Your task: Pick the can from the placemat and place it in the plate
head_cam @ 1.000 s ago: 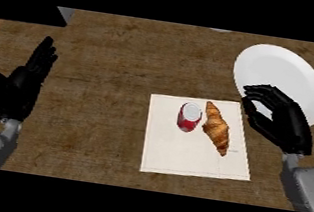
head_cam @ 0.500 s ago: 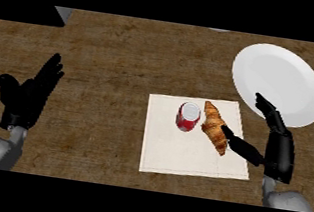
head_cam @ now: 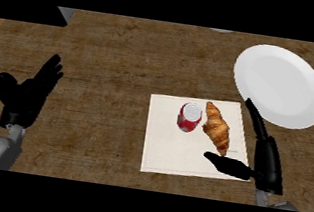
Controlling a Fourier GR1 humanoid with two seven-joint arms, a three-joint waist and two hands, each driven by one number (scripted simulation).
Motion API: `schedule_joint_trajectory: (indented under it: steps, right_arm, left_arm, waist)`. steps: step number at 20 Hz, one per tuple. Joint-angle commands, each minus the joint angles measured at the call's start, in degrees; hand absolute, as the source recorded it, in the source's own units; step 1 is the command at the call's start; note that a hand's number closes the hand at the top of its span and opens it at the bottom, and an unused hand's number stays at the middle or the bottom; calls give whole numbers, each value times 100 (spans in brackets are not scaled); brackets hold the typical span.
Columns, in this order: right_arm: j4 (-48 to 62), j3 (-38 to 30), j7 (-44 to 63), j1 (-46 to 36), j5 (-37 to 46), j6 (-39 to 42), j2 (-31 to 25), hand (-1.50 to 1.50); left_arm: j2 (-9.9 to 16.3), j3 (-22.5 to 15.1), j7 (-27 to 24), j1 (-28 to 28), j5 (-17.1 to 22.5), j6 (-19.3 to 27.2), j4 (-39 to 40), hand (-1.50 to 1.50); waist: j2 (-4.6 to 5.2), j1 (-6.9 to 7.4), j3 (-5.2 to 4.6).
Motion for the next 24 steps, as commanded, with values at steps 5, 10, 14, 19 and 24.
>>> schedule_joint_trajectory:
  steps: [5,10,14,19,24]
  right_arm:
    - [-750,428,2159,-342,934,852,-237,-150]
    - [-536,508,2878,-820,1089,1565,-110,-150]
    - [-428,640,3746,-1327,1687,1934,72,-150]
    - [-75,595,3803,-1237,1774,2399,292,-150]
    - [194,482,3992,-1476,1836,3011,575,-150]
  left_arm:
    - [-46,131,291,169,-126,-106,-434,0]
    - [-271,242,-213,155,-267,-285,98,0]
    - [-342,289,260,12,-334,-112,-169,0]
    - [-514,358,-143,200,-565,-322,97,0]
    - [-433,529,453,11,-600,-474,-296,0]
  waist:
    - [-11,39,1]
    - [6,48,1]
    - [0,55,2]
    - [5,35,3]
    - [4,38,5]
